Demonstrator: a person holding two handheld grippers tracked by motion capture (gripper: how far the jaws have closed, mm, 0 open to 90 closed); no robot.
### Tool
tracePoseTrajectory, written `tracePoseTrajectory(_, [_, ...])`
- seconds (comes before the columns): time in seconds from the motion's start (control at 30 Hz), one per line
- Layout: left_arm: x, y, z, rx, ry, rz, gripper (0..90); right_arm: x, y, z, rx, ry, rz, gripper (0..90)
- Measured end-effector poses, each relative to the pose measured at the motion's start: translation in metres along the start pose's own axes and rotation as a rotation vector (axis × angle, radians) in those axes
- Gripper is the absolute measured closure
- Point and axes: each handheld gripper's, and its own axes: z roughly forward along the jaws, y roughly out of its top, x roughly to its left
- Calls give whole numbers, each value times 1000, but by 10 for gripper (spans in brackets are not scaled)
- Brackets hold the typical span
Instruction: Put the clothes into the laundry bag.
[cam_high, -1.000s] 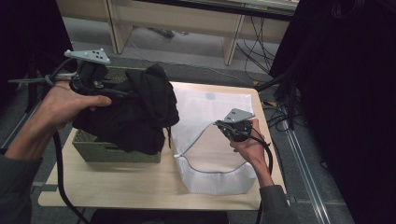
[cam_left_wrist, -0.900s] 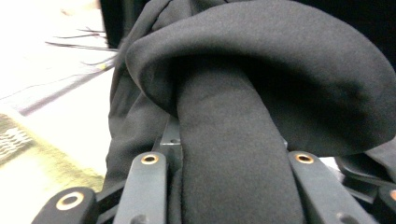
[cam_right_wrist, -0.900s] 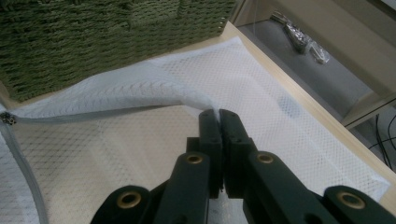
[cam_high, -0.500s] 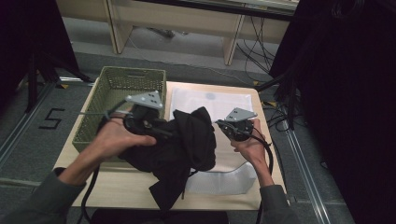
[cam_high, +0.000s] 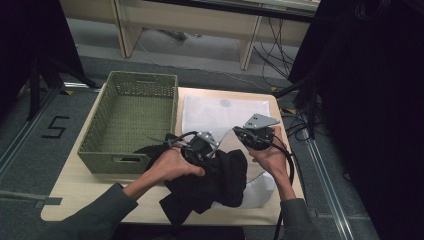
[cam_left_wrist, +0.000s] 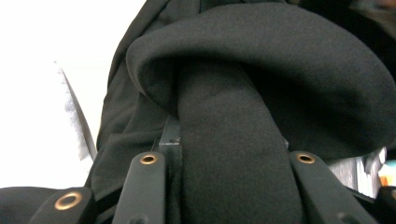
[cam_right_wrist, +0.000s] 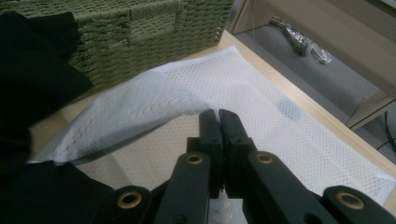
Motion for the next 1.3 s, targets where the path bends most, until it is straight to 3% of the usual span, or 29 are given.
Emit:
tracePoseTrajectory(0.07, [9, 2, 14, -15, 9, -47, 631, 1, 1, 0, -6, -1, -10, 899])
tracePoseTrajectory(0.1, [16, 4, 25, -5, 41, -68, 625, 3, 3, -1, -5, -2, -6, 898])
tracePoseTrajectory(0.13, [16, 4, 25, -5, 41, -68, 618, 3, 3, -1, -5, -2, -6, 898])
tracePoseTrajectory(0.17, [19, 4, 29, -5, 67, -69, 618, 4, 3, -1, 1, 5, -15, 899])
tracePoseTrajectory(0.2, [23, 2, 36, -18, 87, -87, 613, 4, 4, -1, -3, 8, -17, 899])
tracePoseTrajectory(0.27, [32, -4, 51, 4, 104, -95, 587, 4, 3, 0, -6, 6, -34, 899])
tracePoseTrajectory(0.3, [34, -10, 62, 8, 124, -116, 570, 6, 3, 0, 8, 5, -9, 899])
tracePoseTrajectory(0.37, [41, -23, 84, 39, 177, -84, 530, 9, 0, 3, 14, 17, -17, 898])
tracePoseTrajectory(0.4, [41, -27, 89, 31, 175, -104, 504, 10, -1, 4, 32, 12, -14, 899])
tracePoseTrajectory(0.47, [42, -29, 92, 9, 173, -118, 444, 10, -1, 5, 29, 18, -12, 899])
tracePoseTrajectory(0.5, [40, -27, 89, 0, 177, -89, 399, 9, -2, 6, 24, 20, -31, 899])
tracePoseTrajectory(0.53, [40, -27, 89, 0, 177, -89, 345, 9, -2, 6, 24, 20, -31, 899])
tracePoseTrajectory(0.57, [33, -23, 77, -16, 176, -66, 307, 8, -3, 5, 22, 21, -13, 899])
tracePoseTrajectory(0.6, [33, -23, 77, -16, 176, -66, 275, 8, -3, 5, 22, 21, -13, 899])
tracePoseTrajectory(0.63, [26, -17, 62, -26, 175, -55, 255, 8, -3, 4, 20, 22, -12, 898])
tracePoseTrajectory(0.67, [26, -17, 62, -26, 175, -55, 260, 8, -3, 4, 20, 22, -12, 898])
tracePoseTrajectory(0.73, [21, -12, 41, -55, 165, -22, 268, 7, -3, 3, 16, 26, -17, 898])
tracePoseTrajectory(0.83, [17, -10, 13, -119, 163, -47, 239, 7, -3, 2, 15, 23, -10, 898])
tracePoseTrajectory(0.87, [18, -11, -3, -111, 178, -37, 239, 7, -3, 2, 15, 23, -10, 898])
tracePoseTrajectory(0.9, [22, -15, -28, -120, 239, -18, 235, 7, -2, 2, 11, 23, -14, 898])
tracePoseTrajectory(0.93, [22, -15, -28, -120, 239, -18, 235, 6, -2, 2, 12, 16, -2, 898])
tracePoseTrajectory(1.0, [29, -22, -49, -140, 276, -50, 237, 6, -3, 2, 12, 14, -2, 898])
tracePoseTrajectory(1.03, [42, -33, -73, -167, 321, -100, 242, 6, -2, 1, 11, 4, -12, 898])
tracePoseTrajectory(1.1, [47, -38, -82, -176, 341, -118, 249, 7, -2, 1, 13, 15, 0, 898])
tracePoseTrajectory(1.17, [60, -54, -96, -196, 362, -189, 277, 6, -2, 2, 14, 13, -6, 898])
tracePoseTrajectory(1.27, [68, -64, -97, -194, 357, -220, 308, 6, -2, 3, 15, 19, -20, 898])
tracePoseTrajectory(1.3, [74, -72, -91, -187, 336, -252, 343, 7, -2, 3, 24, 20, -3, 898])
